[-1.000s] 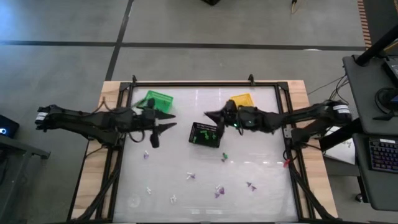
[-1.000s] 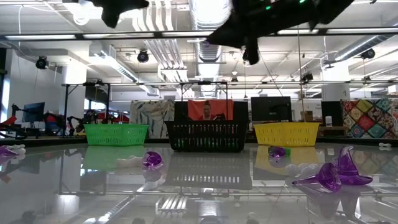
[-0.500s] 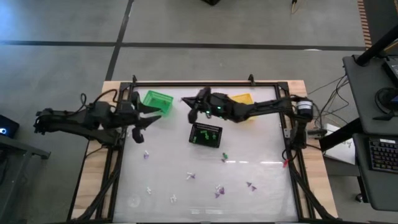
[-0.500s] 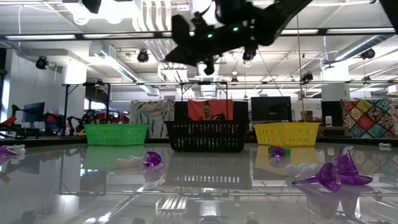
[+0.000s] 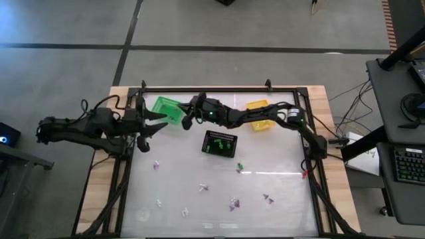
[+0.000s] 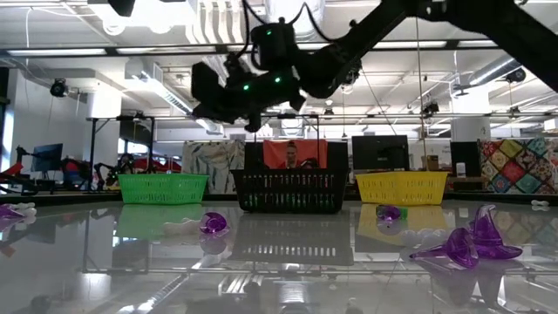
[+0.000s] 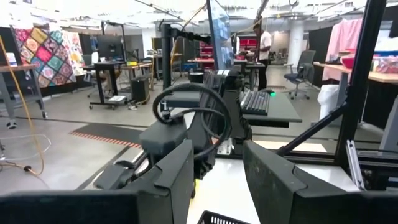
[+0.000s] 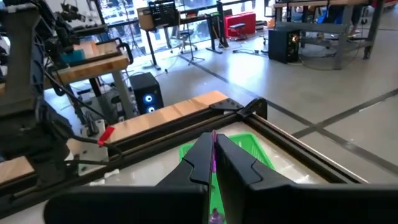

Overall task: Sort Halloween decoration
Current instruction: Put the purple witch hat toy into the green bin

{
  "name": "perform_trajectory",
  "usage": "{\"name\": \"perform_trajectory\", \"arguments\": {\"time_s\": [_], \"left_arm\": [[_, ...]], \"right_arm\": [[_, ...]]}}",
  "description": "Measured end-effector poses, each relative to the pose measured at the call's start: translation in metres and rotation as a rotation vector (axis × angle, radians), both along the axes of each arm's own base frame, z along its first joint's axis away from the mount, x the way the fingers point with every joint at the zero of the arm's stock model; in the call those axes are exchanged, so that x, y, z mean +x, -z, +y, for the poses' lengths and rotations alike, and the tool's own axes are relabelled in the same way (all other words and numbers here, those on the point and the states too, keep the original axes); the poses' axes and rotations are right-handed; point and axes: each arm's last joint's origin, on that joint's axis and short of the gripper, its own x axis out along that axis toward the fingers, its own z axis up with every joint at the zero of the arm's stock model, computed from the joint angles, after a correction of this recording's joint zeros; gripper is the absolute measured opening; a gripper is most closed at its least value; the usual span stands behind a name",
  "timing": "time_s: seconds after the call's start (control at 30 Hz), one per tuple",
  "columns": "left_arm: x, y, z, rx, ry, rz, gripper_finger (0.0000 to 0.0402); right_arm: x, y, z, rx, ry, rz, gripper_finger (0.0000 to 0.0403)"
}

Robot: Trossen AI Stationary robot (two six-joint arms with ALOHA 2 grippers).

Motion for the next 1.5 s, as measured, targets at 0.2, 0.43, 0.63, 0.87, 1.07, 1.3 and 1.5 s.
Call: {"name": "perform_trajectory", "arguments": {"time_s": [0.2, 0.43, 0.63, 0.87, 1.07, 1.3, 1.5], "left_arm": [[0.0, 0.001, 0.0, 0.004, 0.0, 0.01, 0.0123], [0.0, 0.002, 0.0, 0.004, 0.0, 0.017, 0.0123], [0.0, 0.001, 0.0, 0.004, 0.0, 0.015, 0.0123], [0.0, 0.004, 0.0, -0.031, 0.002, 0.033, 0.0123], [0.003, 0.017, 0.0, -0.155, -0.011, 0.143, 0.0123], [0.018, 0.042, -0.001, -0.332, -0.085, 0.344, 0.0123], [0.025, 0.07, -0.003, -0.502, -0.174, 0.572, 0.0123]], "right_arm": [[0.019, 0.016, -0.004, 0.001, 0.0, 0.003, 0.0009], [0.036, 0.026, -0.009, 0.02, 0.002, 0.093, 0.0022], [0.049, 0.031, -0.014, 0.054, 0.007, 0.191, 0.0079], [0.044, 0.016, -0.006, 0.027, -0.014, 0.259, 0.0127], [0.019, -0.017, 0.019, -0.01, -0.063, 0.364, 0.0128], [-0.034, -0.052, 0.054, -0.024, -0.122, 0.428, 0.0111], [-0.085, -0.072, 0.087, -0.017, -0.18, 0.436, 0.0102]]}}
